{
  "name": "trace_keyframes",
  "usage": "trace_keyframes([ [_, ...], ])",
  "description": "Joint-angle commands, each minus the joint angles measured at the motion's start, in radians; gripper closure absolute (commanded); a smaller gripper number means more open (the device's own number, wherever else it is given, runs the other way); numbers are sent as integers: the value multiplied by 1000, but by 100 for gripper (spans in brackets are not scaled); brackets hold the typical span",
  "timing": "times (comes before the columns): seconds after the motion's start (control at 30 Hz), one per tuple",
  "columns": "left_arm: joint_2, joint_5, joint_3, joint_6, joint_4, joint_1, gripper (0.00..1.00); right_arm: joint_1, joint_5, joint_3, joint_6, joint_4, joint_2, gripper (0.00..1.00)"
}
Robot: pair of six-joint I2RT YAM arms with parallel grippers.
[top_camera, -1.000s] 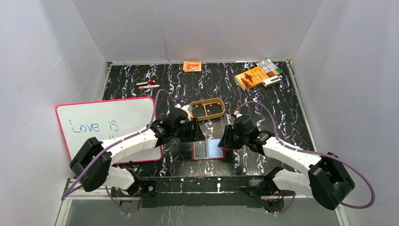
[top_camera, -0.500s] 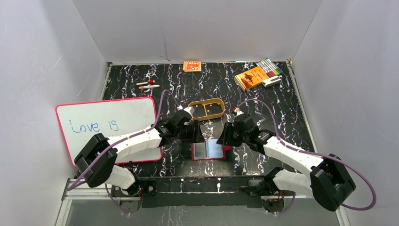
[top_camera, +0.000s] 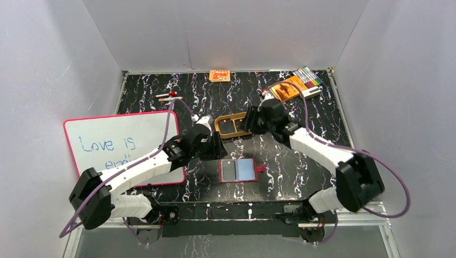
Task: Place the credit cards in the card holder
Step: Pick up the credit card from the storage box.
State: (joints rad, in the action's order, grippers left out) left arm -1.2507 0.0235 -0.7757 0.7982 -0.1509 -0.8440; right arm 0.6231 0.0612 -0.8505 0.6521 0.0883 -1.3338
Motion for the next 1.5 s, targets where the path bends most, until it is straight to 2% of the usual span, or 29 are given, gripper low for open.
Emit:
trace_keyframes([
  [0.0,95,127,-84,-68,-112,-2,50,-61,63,-173,-54,-120,-183,43],
  [0.17,170,203,-148,-114,-180,-1,47,-78,123,-334,-106,-92,-392,36],
  [0.4,245,244,-136,-131,-190,-2,45,-81,168,-398,-168,-120,-528,32],
  [0.63,239,255,-134,-142,-188,-1,45,-81,162,-469,-202,-111,-628,32],
  [0.93,230,260,-116,-139,-178,-1,45,-81,164,-479,-212,-115,-667,34],
  [1.27,235,263,-104,-131,-175,-1,45,-79,186,-471,-214,-131,-682,43],
  [1.37,236,263,-102,-130,-172,-2,45,-76,192,-471,-211,-132,-684,54],
  [1.47,236,260,-99,-128,-172,-2,45,-74,201,-465,-203,-144,-682,56],
])
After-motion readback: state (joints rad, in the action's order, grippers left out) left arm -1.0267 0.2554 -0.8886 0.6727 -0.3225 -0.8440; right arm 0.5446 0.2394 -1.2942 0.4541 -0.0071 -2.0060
